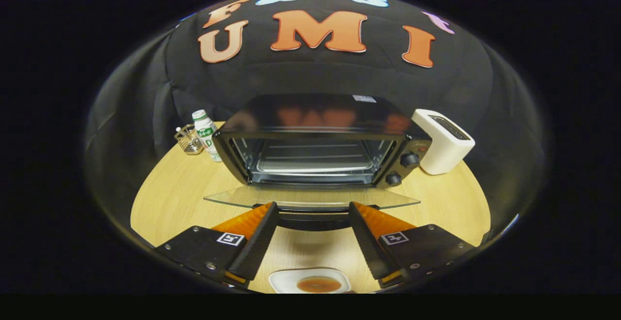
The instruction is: Open the toaster oven, put the food inside, and close the toaster oven door.
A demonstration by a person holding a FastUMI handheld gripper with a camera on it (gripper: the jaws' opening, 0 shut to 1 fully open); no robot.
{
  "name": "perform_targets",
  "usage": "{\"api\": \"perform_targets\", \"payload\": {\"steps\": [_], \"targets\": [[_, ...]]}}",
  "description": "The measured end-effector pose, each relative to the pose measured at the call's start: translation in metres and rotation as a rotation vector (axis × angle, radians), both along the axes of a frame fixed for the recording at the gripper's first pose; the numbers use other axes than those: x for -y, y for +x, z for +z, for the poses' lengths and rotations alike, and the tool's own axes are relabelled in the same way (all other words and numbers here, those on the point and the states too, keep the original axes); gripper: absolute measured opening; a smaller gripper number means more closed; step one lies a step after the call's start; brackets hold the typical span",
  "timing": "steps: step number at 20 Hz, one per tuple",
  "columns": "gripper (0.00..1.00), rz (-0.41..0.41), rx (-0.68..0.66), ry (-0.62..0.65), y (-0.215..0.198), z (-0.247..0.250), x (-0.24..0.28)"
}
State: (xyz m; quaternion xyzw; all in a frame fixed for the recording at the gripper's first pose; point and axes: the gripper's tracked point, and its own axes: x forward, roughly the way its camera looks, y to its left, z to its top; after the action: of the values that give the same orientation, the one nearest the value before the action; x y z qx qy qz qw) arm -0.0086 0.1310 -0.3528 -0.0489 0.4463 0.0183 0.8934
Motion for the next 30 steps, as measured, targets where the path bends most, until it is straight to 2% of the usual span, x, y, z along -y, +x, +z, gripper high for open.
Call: {"api": "perform_targets", "payload": {"steps": [9, 14, 23, 27, 30], "targets": [[0.84, 0.015, -0.220, -0.019, -0.051, -0.056, 0.007], [0.84, 0.004, -0.308, -0.022, -0.058, -0.086, 0.012], [0.84, 0.062, -0.219, 0.035, -0.061, -0.067, 0.009], [0.86, 0.118, -0.183, 0.034, -0.088, -0.049, 0.018], [0.89, 0.145, -0.219, 0.070, -0.123, -0.046, 0.020]]}}
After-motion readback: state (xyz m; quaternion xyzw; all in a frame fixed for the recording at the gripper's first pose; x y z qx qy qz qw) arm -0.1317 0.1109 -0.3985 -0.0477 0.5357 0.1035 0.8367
